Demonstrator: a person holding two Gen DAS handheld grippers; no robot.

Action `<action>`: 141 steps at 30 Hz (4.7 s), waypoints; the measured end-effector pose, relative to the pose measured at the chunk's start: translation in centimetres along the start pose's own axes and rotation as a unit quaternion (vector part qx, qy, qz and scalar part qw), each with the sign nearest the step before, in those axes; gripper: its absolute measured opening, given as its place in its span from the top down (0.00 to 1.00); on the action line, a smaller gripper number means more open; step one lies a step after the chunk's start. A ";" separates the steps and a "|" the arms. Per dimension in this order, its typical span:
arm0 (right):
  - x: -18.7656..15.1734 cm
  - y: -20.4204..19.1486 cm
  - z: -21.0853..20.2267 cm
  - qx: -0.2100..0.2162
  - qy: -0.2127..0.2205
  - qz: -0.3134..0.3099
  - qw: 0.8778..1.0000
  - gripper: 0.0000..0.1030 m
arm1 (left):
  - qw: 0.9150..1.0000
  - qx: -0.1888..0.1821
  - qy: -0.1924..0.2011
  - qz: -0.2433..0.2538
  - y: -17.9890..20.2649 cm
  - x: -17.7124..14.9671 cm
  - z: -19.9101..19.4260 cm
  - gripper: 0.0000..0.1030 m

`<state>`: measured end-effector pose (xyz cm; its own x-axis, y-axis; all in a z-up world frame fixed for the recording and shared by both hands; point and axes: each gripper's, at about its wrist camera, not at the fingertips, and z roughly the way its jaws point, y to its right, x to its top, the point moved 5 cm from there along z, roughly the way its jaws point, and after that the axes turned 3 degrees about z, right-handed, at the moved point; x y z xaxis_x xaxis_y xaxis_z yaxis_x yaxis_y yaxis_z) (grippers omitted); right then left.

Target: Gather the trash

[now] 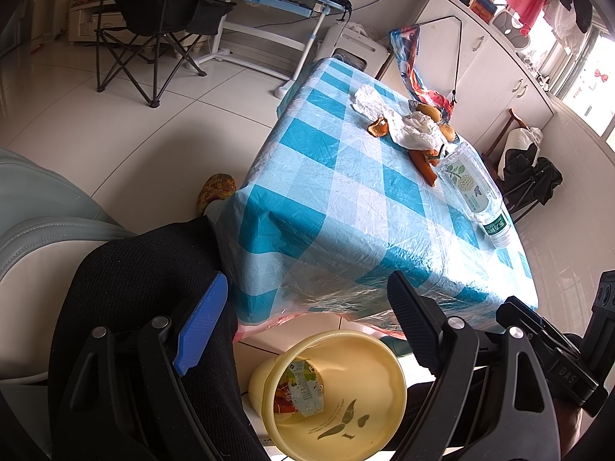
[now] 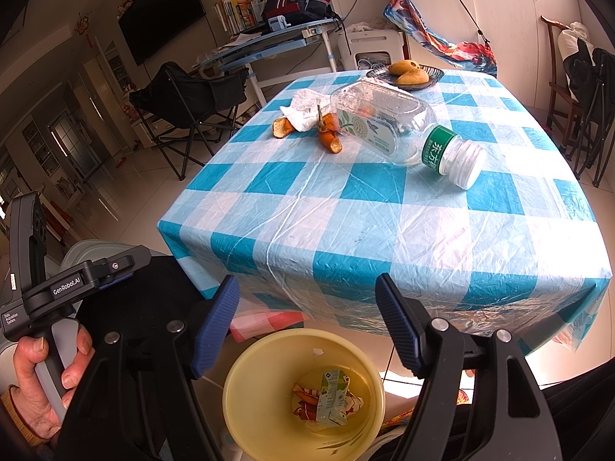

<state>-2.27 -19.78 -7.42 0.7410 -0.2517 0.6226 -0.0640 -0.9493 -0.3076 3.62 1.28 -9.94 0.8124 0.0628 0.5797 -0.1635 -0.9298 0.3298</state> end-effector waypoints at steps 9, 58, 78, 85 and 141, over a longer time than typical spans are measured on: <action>0.0 0.1 0.0 -0.001 -0.001 -0.001 1.000 0.32 | 1.000 0.000 0.000 0.000 0.0 0.0 0.0 0.21; 11.1 3.8 2.8 -0.069 0.027 -0.154 0.985 0.24 | 0.997 -0.062 0.004 0.048 7.1 9.4 4.5 0.17; 12.0 7.0 8.0 -0.057 -0.024 -0.112 0.992 0.21 | 0.984 -0.089 -0.103 0.114 16.5 18.3 22.4 0.55; 11.6 6.5 8.8 -0.056 -0.037 -0.120 0.991 0.31 | 0.987 -0.132 -0.067 0.061 14.9 19.3 20.4 0.94; -1.1 -1.4 1.1 0.062 -0.056 -0.018 0.996 0.28 | 0.980 -0.190 -0.011 0.059 7.0 3.6 -4.2 0.94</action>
<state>-2.23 -18.01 -8.46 0.8116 -0.1896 0.5526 0.0416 -0.9247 -0.3783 3.03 -3.46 -2.44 0.7864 -0.0493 0.6158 -0.4503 -0.7281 0.5168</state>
